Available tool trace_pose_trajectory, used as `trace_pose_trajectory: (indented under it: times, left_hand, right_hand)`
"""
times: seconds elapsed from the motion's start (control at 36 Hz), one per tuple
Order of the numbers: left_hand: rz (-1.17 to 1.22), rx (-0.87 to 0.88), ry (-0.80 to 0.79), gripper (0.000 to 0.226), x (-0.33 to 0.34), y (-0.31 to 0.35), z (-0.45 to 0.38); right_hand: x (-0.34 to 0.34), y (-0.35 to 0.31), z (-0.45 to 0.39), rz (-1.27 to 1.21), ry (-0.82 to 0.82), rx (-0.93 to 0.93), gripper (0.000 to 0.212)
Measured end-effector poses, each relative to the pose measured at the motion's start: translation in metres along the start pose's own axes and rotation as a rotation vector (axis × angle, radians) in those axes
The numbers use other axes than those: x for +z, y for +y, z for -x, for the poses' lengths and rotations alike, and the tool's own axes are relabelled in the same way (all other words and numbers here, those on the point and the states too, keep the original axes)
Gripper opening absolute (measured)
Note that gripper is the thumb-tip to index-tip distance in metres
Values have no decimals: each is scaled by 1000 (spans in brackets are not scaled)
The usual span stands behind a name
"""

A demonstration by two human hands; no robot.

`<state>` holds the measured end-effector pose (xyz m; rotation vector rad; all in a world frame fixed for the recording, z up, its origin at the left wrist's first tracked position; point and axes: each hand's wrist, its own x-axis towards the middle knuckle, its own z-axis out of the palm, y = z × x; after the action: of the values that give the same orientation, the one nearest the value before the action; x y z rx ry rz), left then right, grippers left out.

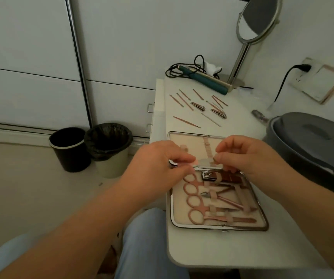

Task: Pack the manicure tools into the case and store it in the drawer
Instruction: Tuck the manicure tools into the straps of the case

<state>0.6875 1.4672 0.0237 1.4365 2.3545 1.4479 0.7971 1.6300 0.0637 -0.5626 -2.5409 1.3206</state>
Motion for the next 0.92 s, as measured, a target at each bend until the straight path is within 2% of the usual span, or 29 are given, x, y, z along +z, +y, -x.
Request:
trace_pose_trajectory:
  times: [0.11, 0.22, 0.42, 0.67, 0.92]
  left_hand:
    - [-122, 19, 6, 19, -4, -2, -7]
    - [-233, -31, -68, 17, -13, -7, -18]
    - [-291, -47, -173, 9, -16, -13, -29]
    - [-269, -66, -318, 10, -13, -11, -47]
    - [-238, -113, -468, 9, -12, -14, -60]
  right_hand:
    - [-2, 6, -7, 55, 38, -39, 4]
    - [-4, 12, -17, 190, 116, -74, 5]
    - [1, 35, -24, 108, 227, -66, 9]
    - [-6, 40, -26, 6, 177, -81, 7]
    - [-9, 41, -27, 16, 121, -74, 5]
